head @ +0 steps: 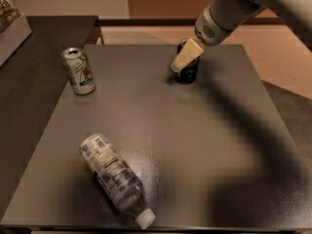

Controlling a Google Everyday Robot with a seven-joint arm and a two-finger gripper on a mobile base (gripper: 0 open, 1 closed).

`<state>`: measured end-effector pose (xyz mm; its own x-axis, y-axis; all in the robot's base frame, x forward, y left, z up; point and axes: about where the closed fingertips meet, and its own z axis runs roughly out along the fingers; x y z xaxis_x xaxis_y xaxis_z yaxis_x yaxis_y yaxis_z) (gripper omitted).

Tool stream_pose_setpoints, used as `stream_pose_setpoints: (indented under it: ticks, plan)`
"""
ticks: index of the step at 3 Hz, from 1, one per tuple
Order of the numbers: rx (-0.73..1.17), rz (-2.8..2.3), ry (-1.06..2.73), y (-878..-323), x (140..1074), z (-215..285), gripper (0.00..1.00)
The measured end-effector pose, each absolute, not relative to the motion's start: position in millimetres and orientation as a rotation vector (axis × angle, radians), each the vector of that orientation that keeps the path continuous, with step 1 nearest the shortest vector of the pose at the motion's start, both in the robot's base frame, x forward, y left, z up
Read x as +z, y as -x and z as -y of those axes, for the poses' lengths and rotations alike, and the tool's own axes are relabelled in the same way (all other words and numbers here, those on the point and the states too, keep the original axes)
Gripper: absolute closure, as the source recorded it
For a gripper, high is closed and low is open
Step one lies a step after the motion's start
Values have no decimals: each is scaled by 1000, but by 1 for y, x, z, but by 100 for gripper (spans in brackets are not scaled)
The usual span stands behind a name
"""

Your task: Move pepsi can near blue plastic bottle

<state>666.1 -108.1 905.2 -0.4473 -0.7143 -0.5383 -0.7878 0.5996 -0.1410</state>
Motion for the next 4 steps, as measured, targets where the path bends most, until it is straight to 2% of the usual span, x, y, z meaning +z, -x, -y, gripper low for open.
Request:
stream_pose_setpoints:
  ticks: [3, 4]
  plan:
    - [213, -2241, 1238, -654, 918, 108, 87]
    - [283, -2153, 1316, -630, 932, 97, 100]
